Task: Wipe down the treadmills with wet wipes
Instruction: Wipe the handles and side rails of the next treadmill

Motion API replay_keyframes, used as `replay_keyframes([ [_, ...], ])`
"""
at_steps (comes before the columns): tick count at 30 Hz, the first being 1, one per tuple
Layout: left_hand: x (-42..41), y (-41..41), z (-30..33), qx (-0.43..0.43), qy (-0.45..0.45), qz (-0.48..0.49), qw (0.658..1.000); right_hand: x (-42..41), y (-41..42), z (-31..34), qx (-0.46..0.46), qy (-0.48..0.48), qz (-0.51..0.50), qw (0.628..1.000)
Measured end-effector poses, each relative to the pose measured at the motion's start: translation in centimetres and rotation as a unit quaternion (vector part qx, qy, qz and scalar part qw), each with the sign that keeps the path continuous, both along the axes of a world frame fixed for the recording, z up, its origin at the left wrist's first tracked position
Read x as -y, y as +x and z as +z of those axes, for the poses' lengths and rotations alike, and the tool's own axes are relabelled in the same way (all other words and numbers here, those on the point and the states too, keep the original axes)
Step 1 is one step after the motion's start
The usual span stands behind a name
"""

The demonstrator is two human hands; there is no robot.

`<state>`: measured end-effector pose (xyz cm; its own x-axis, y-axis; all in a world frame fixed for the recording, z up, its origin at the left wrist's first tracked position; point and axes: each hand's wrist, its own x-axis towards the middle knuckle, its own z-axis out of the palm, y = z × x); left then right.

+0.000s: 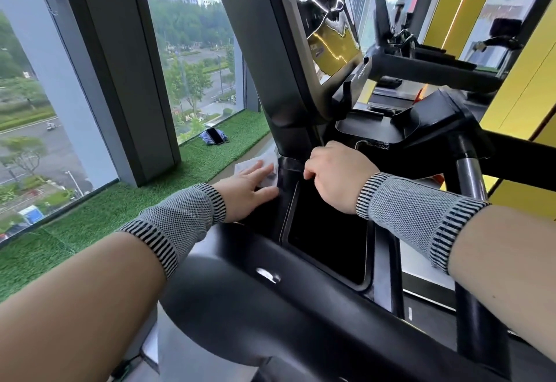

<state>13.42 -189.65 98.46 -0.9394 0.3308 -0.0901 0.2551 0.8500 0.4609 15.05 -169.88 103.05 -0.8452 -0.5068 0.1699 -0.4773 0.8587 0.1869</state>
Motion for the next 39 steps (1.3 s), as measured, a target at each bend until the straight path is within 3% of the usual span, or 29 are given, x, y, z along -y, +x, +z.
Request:
replay_keyframes([
  [4, 0.8, 0.0, -0.7, -0.003, 0.079, 0.034, 0.996, -0.3, -0.2, 0.3, 0.009, -0.002, -0.004, 1.0],
  [8, 2.4, 2.1, -0.6, 0.005, 0.099, 0.015, 0.995, -0.3, -0.4, 0.2, 0.013, 0.01, 0.003, 1.0],
  [13, 0.9, 4.3, -0.3, -0.02, 0.037, -0.055, 0.998, 0.1, -0.7, 0.0, 0.005, 0.018, 0.008, 1.0],
  [20, 2.8, 3.3, -0.5, 0.015, -0.001, 0.045, 0.999, 0.9, -0.1, 0.7, 0.004, 0.056, 0.021, 0.998],
  [28, 4.4, 6.9, 0.2, -0.016, -0.104, 0.069, 0.992, 0.2, 0.3, 0.7, 0.017, 0.034, 0.026, 0.999],
  [34, 0.1, 8.0, 1.5, -0.102, -0.107, -0.029, 0.989, -0.9, 0.4, 1.1, 0.036, 0.013, 0.023, 0.999],
  [37, -1.7, 8.5, 1.2, -0.092, -0.098, -0.081, 0.988, -1.3, 0.5, 1.3, 0.04, 0.009, 0.024, 0.999],
  [39, -1.4, 8.8, 1.0, -0.08, -0.043, -0.091, 0.992, -1.5, 0.4, 1.2, 0.041, 0.005, 0.026, 0.999],
])
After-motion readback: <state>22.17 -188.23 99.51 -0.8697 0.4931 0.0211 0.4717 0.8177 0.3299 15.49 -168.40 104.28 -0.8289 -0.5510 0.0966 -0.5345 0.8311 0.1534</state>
